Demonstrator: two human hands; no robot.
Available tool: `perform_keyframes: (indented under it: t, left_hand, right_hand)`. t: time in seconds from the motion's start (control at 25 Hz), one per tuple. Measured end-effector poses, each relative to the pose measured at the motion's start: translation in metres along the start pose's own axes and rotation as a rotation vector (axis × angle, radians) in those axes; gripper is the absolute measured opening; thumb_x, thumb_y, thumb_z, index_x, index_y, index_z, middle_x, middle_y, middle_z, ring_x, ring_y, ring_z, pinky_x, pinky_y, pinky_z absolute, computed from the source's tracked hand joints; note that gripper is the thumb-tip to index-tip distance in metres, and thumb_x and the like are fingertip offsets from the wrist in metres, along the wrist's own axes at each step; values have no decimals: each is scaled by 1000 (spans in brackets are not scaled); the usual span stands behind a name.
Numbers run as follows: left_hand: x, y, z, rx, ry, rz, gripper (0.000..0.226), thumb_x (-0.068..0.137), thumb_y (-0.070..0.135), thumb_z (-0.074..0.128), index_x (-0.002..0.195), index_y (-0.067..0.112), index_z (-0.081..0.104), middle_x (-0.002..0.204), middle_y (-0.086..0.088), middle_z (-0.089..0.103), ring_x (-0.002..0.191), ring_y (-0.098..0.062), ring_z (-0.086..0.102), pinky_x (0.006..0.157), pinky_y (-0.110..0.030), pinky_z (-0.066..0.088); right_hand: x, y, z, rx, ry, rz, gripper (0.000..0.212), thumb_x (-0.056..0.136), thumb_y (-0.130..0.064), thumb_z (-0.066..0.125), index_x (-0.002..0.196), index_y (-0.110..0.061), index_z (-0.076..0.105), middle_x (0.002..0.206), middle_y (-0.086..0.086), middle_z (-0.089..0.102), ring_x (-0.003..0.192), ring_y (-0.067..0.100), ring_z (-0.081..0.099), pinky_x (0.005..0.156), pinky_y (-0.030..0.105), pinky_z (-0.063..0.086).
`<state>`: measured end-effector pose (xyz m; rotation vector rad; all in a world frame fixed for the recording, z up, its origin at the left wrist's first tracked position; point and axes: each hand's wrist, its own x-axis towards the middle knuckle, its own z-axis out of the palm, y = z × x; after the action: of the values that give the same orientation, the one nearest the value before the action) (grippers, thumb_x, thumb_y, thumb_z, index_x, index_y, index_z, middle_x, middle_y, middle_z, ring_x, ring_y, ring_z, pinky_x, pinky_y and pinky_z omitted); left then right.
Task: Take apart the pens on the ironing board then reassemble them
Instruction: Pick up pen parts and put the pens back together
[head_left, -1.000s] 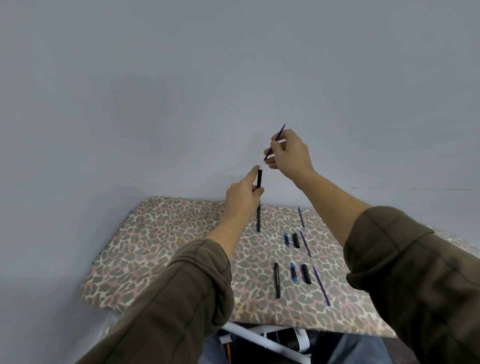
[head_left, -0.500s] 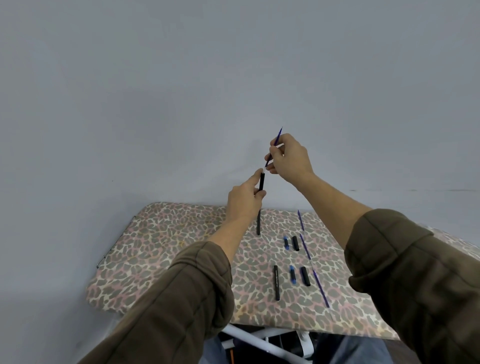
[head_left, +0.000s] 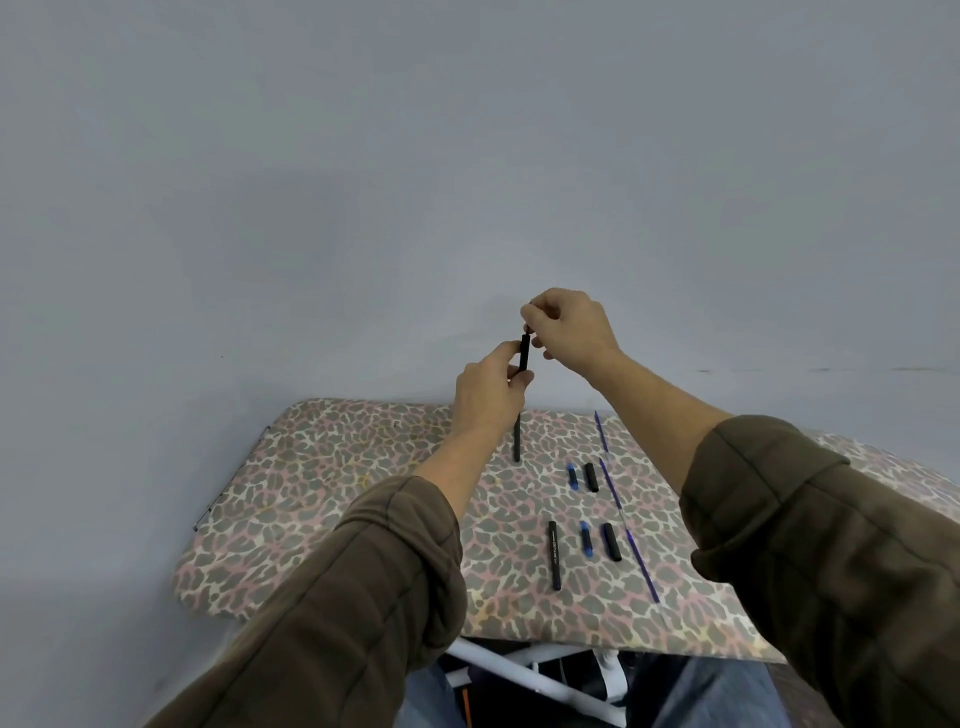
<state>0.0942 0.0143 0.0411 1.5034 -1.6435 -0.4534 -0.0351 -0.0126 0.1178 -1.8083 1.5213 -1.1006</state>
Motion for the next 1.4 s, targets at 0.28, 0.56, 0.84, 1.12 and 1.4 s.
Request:
perform_keyframes:
  t: [0.28, 0.56, 0.84, 1.12, 1.4]
  left_hand:
    - [-1, -14, 6, -6, -9, 4, 35, 99, 26, 64, 133, 31, 60, 102, 1, 79, 87, -23, 71, 82, -37, 57]
    - [4, -28, 13, -23, -28, 37, 67, 98, 23, 67, 156, 37, 36, 97, 2, 77, 81, -14, 70, 82, -27, 54]
    - [9, -34, 13, -31, -2, 42, 74, 100, 22, 65, 157, 48, 26, 97, 1, 77, 79, -11, 69, 84, -24, 54]
    - [7, -40, 14, -6, -5, 26, 74, 100, 20, 64, 157, 48, 26, 100, -3, 77, 81, -13, 71, 87, -27, 54]
    - [5, -43, 16, -7, -12, 26, 74, 100, 22, 65, 157, 50, 26, 99, -1, 77, 81, -12, 71, 86, -28, 57]
  right_hand:
    - [-2, 18, 7, 117, 14, 90, 39, 96, -51, 56, 96, -17, 75, 86, -4, 78, 78, 17, 76, 70, 40, 64]
    - [-7, 93, 16, -547, -195, 364, 16, 94, -8, 56, 79, -4, 58, 76, 11, 60, 66, 29, 55, 60, 31, 49]
    - [-17, 134, 41, -867, -354, 347, 25, 95, -6, 57, 72, -12, 47, 68, 4, 50, 55, 19, 47, 45, 29, 37]
    - [-22, 145, 67, -928, -418, 361, 18, 96, -6, 58, 79, -11, 52, 73, 5, 54, 67, 24, 58, 61, 38, 49]
    - [-23, 143, 72, -918, -418, 325, 19, 96, -4, 57, 78, -11, 52, 74, 3, 53, 59, 17, 51, 49, 29, 40]
